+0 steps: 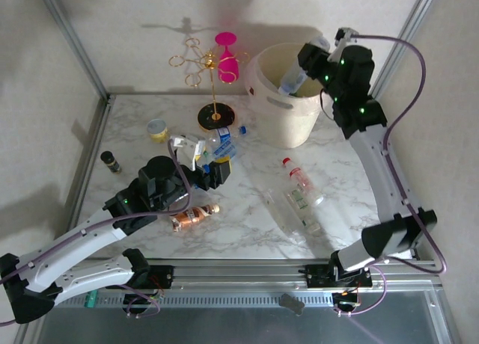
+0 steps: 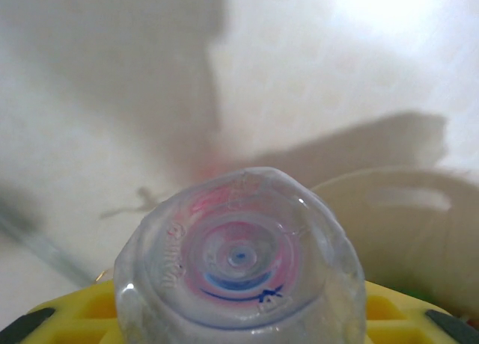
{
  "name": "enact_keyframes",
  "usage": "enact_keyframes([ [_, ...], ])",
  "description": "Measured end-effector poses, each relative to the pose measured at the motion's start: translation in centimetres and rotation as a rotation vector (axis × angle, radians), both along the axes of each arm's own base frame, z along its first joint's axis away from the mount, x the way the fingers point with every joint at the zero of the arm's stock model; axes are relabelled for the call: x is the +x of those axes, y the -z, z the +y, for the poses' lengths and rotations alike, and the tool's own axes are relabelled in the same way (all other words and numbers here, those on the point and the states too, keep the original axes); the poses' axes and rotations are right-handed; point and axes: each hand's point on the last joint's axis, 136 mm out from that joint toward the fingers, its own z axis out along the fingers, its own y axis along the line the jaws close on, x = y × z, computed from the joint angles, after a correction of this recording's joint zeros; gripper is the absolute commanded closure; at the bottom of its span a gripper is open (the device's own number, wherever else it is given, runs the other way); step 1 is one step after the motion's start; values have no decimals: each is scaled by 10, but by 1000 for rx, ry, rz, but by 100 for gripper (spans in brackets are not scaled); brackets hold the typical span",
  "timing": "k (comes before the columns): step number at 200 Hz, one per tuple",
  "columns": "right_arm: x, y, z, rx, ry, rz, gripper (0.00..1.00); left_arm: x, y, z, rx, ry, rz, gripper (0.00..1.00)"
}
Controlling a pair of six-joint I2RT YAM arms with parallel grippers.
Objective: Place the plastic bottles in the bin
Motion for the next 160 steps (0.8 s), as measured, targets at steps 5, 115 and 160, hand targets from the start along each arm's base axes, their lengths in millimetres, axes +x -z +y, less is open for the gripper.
enact_keyframes([
  [5,7,-1,-4,-7,18,0,57,0,3,0,4,-1,3,14],
  [115,119,103,-3,-172,112,237,56,4,21,1,30,-18,23,14],
  [160,135,158,7,-224,68,354,53,4,22,1,32,-22,24,14],
])
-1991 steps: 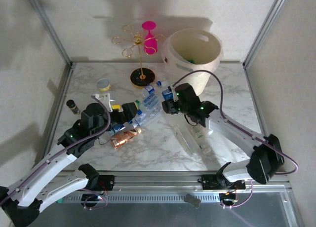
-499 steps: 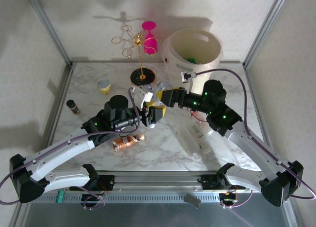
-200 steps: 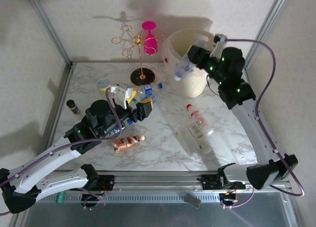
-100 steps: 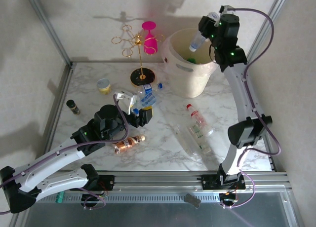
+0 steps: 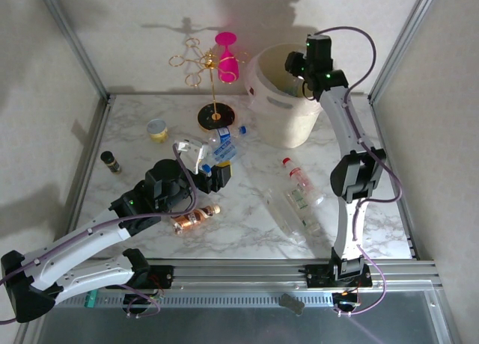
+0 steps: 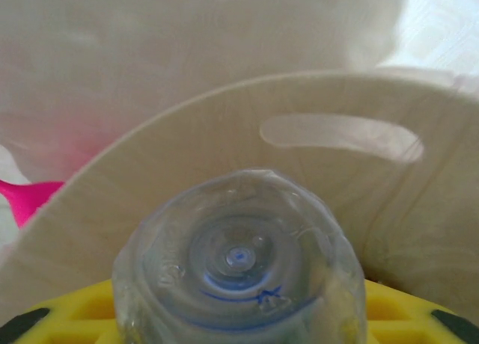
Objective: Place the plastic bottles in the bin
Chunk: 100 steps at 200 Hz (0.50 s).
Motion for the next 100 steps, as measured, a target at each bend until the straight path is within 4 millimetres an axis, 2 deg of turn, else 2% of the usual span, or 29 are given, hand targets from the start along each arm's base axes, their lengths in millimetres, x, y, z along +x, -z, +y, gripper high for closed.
enact_keyframes([
  [53,10,55,8,-37,-39,109,46,0,0,0,0,-3,-1,14],
  [100,12,66,15,-47,-89,130,24,3,4,0,11,-12,5,14],
])
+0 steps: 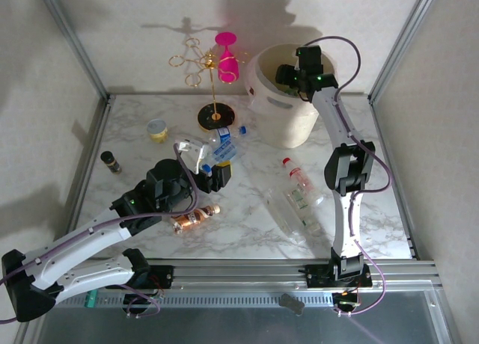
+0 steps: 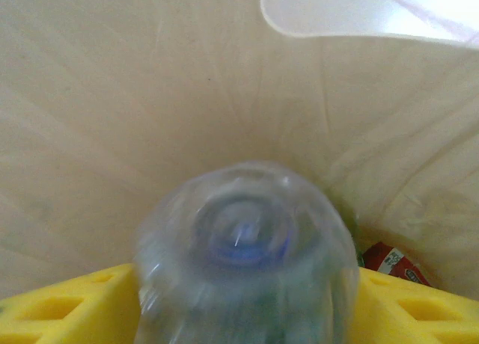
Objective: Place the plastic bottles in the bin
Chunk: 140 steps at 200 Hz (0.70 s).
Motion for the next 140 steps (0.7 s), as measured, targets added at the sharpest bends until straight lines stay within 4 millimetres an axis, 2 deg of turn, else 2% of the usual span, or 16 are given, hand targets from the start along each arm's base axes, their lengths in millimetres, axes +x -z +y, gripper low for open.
enact_keyframes([
  [46,-1,-7,0,-11,-14,-14,16,2,0,2,4,-16,-2,13],
  [72,-7,-24,-1,-15,-20,-37,16,2,0,3,5,-21,-3,13],
  [87,-15,-46,-3,-10,-22,-71,16,3,1,3,9,-28,-2,13],
  [106,-31,-84,-5,3,-26,-133,16,6,6,3,26,-37,8,13],
  [129,-66,-127,-5,15,-40,-201,17,7,12,5,52,-48,27,13],
  [140,-84,-139,-1,16,-58,-221,17,7,11,7,62,-58,32,13],
])
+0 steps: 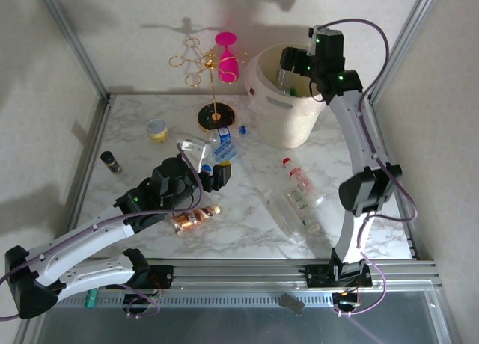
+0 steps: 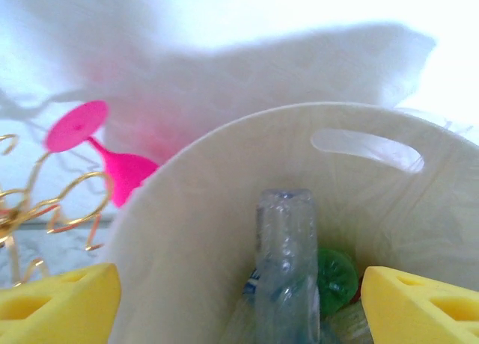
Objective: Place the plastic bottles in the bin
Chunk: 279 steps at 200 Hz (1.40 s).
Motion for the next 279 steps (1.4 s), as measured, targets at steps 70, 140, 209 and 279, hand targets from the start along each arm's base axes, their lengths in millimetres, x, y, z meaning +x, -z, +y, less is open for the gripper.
enact_keyframes([
  [70,-134,20,67,-59,-213,-11,18,-12,2,11,13,-25,125,14],
  [140,-209,29,69,-35,-305,-35,18,-34,97,33,241,-101,467,9],
  [209,-237,48,64,-5,-326,-15,16,-50,187,65,483,-269,713,8],
  [279,-240,58,70,19,-359,5,16,-56,221,74,597,-302,800,4],
])
